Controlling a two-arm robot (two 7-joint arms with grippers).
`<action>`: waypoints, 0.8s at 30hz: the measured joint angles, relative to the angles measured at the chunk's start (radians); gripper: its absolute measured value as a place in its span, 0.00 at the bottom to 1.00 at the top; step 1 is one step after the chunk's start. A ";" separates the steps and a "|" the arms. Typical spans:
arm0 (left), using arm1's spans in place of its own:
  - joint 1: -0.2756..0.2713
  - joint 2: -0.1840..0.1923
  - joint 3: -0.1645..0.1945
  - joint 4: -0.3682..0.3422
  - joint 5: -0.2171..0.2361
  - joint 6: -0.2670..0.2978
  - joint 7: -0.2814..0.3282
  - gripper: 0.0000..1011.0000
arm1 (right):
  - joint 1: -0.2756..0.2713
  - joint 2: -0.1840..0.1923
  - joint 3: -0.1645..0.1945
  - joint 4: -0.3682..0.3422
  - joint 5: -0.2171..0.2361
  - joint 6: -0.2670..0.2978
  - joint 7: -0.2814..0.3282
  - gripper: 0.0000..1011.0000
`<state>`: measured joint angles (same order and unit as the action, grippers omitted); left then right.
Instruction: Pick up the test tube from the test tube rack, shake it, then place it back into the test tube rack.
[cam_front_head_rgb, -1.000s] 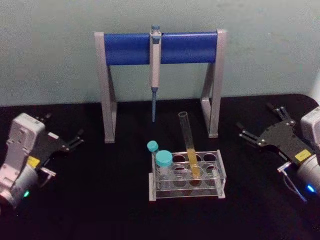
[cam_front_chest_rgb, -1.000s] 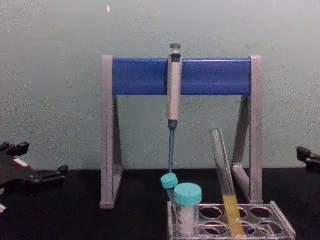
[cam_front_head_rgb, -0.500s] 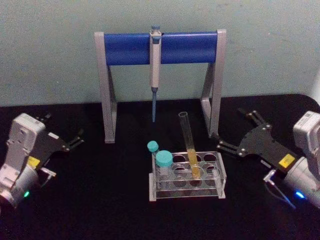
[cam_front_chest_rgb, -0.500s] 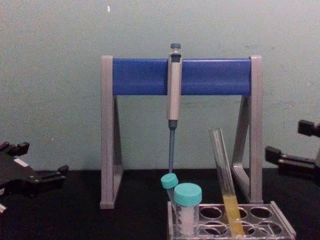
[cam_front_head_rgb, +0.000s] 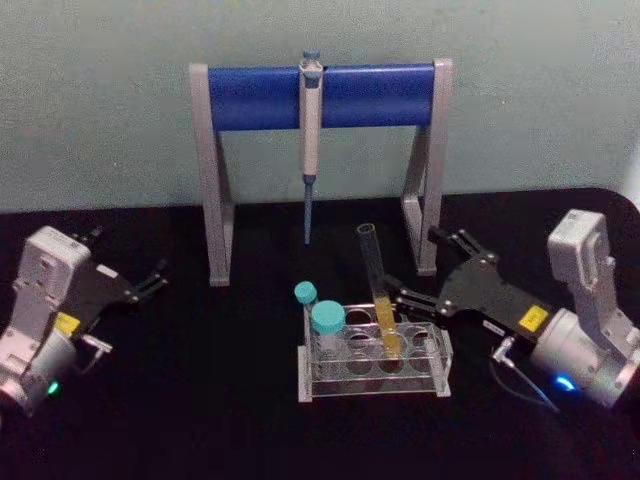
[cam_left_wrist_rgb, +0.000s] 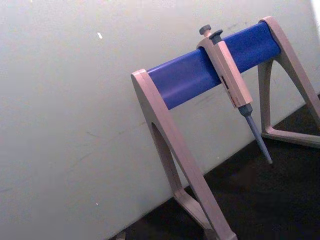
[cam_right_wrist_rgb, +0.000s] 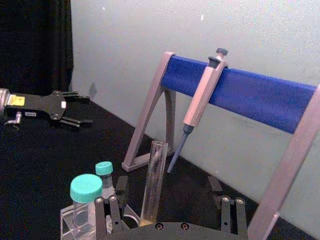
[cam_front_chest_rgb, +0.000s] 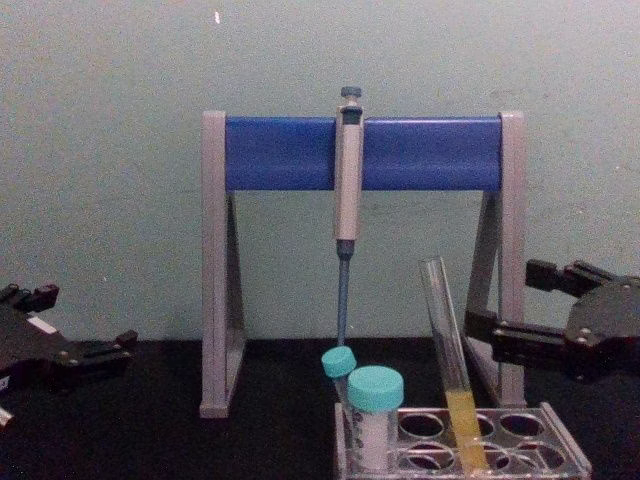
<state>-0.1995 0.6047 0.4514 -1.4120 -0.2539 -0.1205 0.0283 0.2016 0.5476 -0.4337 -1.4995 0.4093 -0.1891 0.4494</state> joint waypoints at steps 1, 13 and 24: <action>0.000 0.000 0.000 0.000 0.000 0.000 0.000 0.99 | 0.005 -0.004 -0.001 0.005 0.002 0.006 0.005 0.99; 0.000 0.000 0.000 0.000 0.000 0.000 0.000 0.99 | 0.073 -0.059 -0.011 0.078 0.003 0.073 0.071 0.99; 0.000 0.000 0.000 0.000 0.000 0.000 0.000 0.99 | 0.127 -0.091 -0.019 0.121 -0.010 0.146 0.106 0.99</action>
<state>-0.1996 0.6047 0.4514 -1.4120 -0.2540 -0.1206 0.0283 0.3284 0.4566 -0.4530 -1.3787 0.3989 -0.0431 0.5549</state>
